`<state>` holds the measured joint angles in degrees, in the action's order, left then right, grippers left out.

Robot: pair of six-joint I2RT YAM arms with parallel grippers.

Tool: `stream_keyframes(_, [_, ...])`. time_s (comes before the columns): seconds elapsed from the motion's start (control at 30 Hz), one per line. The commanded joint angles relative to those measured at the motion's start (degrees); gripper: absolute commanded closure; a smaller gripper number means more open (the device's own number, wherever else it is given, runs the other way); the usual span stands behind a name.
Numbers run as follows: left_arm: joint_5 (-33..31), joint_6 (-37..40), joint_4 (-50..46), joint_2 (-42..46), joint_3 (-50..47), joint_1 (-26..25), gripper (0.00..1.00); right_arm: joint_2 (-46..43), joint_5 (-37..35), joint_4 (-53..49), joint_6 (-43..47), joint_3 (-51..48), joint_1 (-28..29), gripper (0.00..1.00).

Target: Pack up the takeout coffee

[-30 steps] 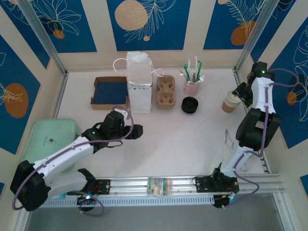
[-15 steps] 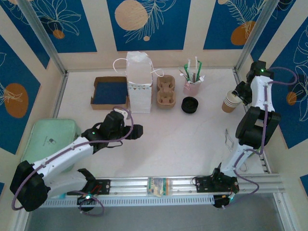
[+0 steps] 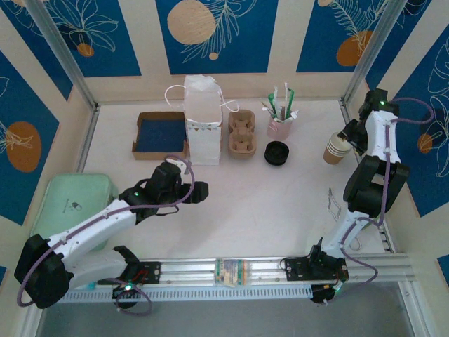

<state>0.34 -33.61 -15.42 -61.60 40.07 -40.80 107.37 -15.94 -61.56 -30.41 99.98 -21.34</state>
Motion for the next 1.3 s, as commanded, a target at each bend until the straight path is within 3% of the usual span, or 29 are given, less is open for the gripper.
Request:
stream_keyframes(0.0, [-1.13, 0.13, -0.26, 1.05, -0.4, -0.62, 0.12, -1.73, -0.65, -0.7, 0.37, -0.87, -0.12, 0.43])
stream_keyframes(0.27, [-1.65, 0.21, 0.39, 1.64, -1.39, -0.68, 0.12, -1.36, -0.5, -0.68, 0.97, -0.49, -0.37, 0.46])
stream_keyframes(0.6, [-2.55, 0.29, 1.3, 3.06, -3.28, -0.64, 0.12, -0.32, 0.74, -0.5, 1.23, 0.03, 0.03, 0.57])
stream_keyframes(1.27, [-3.24, 0.91, 1.77, 2.98, -3.92, -0.68, 0.13, 2.11, 1.49, -0.58, 1.23, 0.19, 0.39, 0.63])
